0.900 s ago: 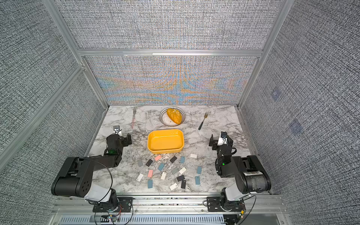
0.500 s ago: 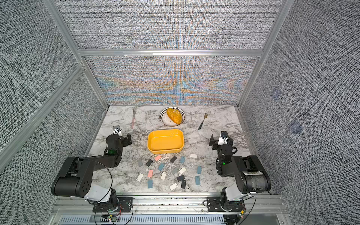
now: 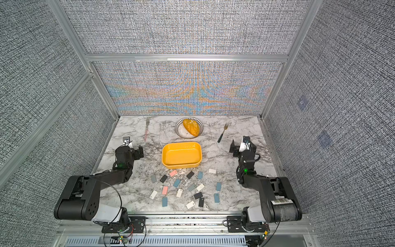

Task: Put the eraser in the storage box
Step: Pick up the eraser from the center of the board.

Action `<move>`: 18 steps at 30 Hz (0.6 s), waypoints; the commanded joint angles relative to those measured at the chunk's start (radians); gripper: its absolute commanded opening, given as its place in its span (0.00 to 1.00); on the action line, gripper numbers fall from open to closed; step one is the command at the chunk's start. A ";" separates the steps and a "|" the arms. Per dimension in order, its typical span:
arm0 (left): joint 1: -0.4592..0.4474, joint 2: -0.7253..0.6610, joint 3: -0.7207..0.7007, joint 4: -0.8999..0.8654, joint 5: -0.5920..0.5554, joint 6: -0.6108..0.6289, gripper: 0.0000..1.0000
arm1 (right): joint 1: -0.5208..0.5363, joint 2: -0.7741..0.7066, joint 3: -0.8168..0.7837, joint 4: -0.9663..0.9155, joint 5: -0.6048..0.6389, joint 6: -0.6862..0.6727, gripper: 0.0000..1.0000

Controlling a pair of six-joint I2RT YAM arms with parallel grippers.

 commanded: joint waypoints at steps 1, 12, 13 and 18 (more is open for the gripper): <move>-0.005 -0.083 0.211 -0.406 -0.110 -0.131 1.00 | 0.139 -0.016 0.204 -0.478 0.366 0.042 0.98; -0.037 -0.184 0.535 -1.268 0.056 -0.403 0.95 | 0.321 0.015 0.368 -0.742 0.302 0.162 0.98; -0.048 -0.196 0.515 -1.302 0.062 -0.407 0.94 | 0.309 0.018 0.377 -0.786 0.287 0.179 0.98; -0.128 -0.315 0.392 -1.404 0.108 -0.487 0.91 | 0.207 0.024 0.413 -0.945 0.044 0.257 0.98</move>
